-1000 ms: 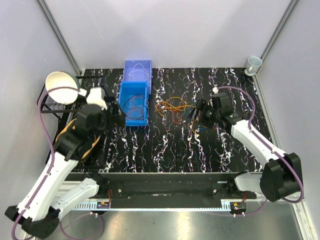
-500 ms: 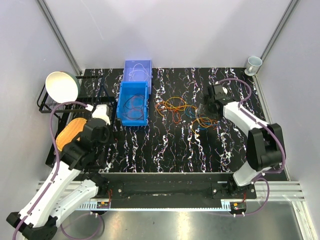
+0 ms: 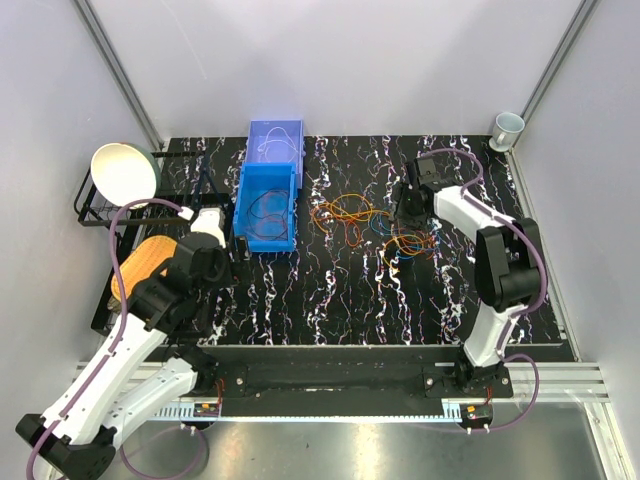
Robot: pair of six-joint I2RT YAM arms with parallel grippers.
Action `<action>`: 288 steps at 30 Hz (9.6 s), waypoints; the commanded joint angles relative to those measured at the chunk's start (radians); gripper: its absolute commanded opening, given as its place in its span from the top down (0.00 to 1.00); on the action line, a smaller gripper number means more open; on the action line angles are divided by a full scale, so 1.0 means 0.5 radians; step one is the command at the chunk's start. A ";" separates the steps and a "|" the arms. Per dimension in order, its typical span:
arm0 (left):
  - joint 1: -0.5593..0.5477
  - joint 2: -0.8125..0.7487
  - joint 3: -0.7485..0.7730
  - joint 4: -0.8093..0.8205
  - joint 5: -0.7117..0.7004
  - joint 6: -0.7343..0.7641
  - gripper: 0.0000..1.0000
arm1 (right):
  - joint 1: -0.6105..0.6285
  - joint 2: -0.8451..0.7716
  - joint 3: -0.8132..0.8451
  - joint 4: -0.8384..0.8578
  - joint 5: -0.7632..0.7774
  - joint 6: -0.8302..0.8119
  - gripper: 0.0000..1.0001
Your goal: Untangle the cables
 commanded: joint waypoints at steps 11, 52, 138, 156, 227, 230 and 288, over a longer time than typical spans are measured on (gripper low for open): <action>-0.008 -0.019 0.035 0.069 -0.026 -0.009 0.01 | 0.009 0.349 0.319 0.067 -0.115 -0.050 0.56; 0.016 0.067 0.041 0.057 -0.048 -0.012 0.01 | 0.318 -1.081 0.483 0.202 0.072 -0.327 1.00; -0.554 1.414 0.434 2.042 0.674 0.451 0.01 | 0.334 -1.609 -0.073 0.674 -0.639 0.048 1.00; -0.573 1.497 0.342 2.162 0.572 0.341 0.48 | 0.331 -1.575 -0.144 0.779 -0.707 0.143 1.00; -0.613 1.684 1.588 0.815 0.026 0.310 1.00 | 0.680 -1.026 -1.218 1.705 -0.363 -0.256 0.51; -0.613 1.687 1.621 0.778 0.032 0.298 1.00 | 0.690 -1.044 -1.236 1.751 -0.330 -0.271 0.72; 0.482 2.819 3.112 1.348 -0.075 0.556 1.00 | 0.699 -0.824 -1.721 1.822 -0.430 0.297 1.00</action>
